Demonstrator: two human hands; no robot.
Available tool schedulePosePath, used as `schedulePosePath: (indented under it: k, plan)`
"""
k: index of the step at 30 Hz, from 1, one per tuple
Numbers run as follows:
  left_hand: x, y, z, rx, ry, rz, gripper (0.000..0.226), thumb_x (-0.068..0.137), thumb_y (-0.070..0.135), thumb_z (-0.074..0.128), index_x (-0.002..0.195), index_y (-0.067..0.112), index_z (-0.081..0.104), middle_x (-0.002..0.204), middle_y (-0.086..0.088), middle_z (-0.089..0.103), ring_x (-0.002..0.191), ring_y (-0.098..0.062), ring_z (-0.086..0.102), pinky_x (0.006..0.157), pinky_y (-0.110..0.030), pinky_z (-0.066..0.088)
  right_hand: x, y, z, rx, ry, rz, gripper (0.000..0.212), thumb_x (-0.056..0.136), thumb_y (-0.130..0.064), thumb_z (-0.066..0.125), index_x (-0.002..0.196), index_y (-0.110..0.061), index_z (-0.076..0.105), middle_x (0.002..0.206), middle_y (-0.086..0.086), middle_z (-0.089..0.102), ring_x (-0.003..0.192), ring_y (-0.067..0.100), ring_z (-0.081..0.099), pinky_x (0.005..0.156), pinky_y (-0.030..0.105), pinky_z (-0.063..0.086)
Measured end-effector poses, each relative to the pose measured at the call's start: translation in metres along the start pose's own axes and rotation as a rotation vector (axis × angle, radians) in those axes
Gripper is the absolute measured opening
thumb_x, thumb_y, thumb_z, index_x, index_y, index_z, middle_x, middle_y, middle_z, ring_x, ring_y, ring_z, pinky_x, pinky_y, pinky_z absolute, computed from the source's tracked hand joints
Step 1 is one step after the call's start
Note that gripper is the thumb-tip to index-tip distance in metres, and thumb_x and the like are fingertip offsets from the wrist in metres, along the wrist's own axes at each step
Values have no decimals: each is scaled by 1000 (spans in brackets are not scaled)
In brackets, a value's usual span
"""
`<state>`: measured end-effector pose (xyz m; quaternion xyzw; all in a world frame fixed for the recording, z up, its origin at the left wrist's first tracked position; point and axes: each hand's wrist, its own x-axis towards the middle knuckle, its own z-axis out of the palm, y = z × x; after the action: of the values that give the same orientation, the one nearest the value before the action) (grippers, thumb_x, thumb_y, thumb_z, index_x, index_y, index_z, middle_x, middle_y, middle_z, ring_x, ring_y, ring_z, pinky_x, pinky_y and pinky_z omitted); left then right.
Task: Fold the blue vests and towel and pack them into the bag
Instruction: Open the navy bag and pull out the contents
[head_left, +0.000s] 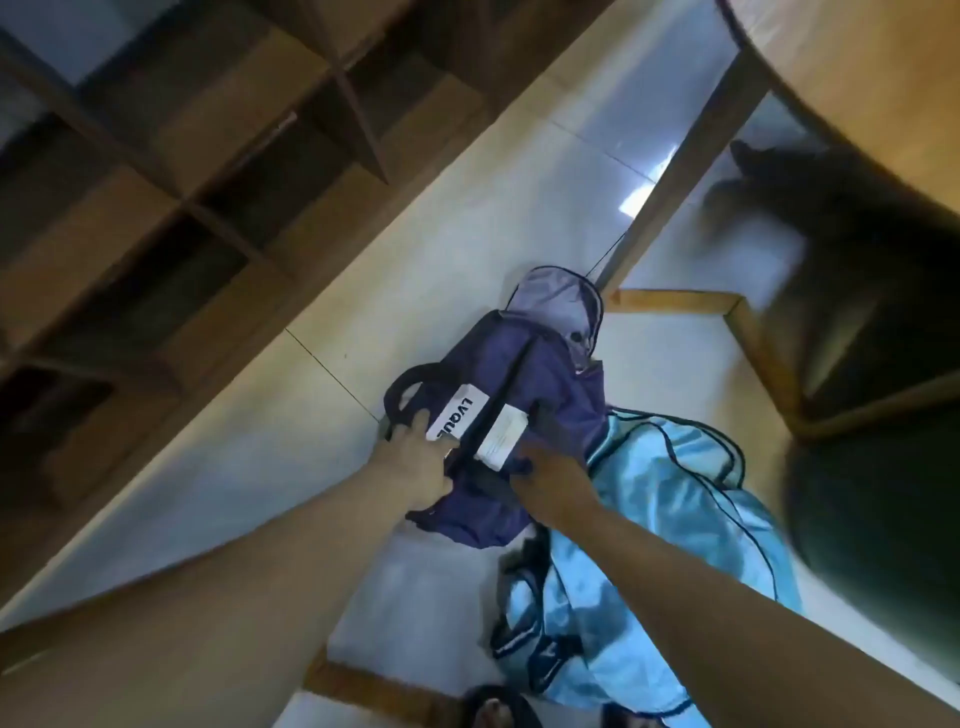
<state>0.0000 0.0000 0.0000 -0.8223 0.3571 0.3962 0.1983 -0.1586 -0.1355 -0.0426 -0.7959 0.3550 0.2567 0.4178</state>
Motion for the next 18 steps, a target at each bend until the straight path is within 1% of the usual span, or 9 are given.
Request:
schedulePosePath:
  k: [2,4,7,9,11,12,14,15,18]
  plan:
    - [19,5,6,89,-21,15,75,99,51,58,164,44,22,175,-14,-11,154,-42,18,125,-54,25,23,0,15,-68,-8,-36,45,103,-30,53,147,-26,53,136,12,67,125,36,63,101,40,52]
    - [36,12,14,106,-6,5,80,100,46,59,166,43,14,174,-12,-11,153,-41,20,120,-53,30,45,-2,25,-157,-46,-57,52,104,-30,51,155,-32,43,141,13,63,129,38,60,101,42,51]
    - [60,18,32,70,108,-23,91,95,39,70,165,35,11,169,-10,9,144,-39,33,109,-50,41,77,-2,39,-320,-64,-115,58,107,-28,51,162,-34,32,146,13,58,130,38,58,98,44,52]
    - [72,16,39,58,195,-89,97,90,41,78,162,30,13,163,-12,18,140,-37,38,104,-48,45,93,-1,45,-421,-57,-147,62,105,-23,55,162,-34,31,142,13,60,125,37,62,95,46,56]
    - [82,13,45,69,214,-153,103,84,45,83,159,26,14,159,-13,25,138,-36,42,101,-46,48,108,0,52,-522,-65,-173,66,103,-18,57,161,-35,31,136,12,63,118,37,65,88,45,57]
    - [85,13,49,89,222,-168,103,82,43,84,157,26,16,155,-13,30,135,-35,44,98,-44,49,113,1,56,-574,-85,-182,70,102,-17,58,162,-36,28,134,11,63,116,37,65,84,44,56]
    - [90,11,56,145,278,-176,88,84,35,82,151,23,26,145,-11,41,128,-32,51,93,-42,49,122,2,61,-651,-107,-176,74,103,-20,57,165,-35,21,136,12,61,116,36,65,79,42,53]
    - [93,10,57,162,309,-168,76,87,32,79,147,21,33,140,-10,47,124,-31,54,90,-41,49,126,1,61,-669,-93,-170,70,104,-23,57,164,-32,22,136,12,61,117,36,64,78,42,50]
    - [94,3,54,120,336,-147,41,98,32,65,132,17,50,127,-9,61,116,-29,61,83,-38,47,127,-5,56,-650,0,-149,47,108,-36,50,150,-20,36,134,17,60,120,37,61,81,44,53]
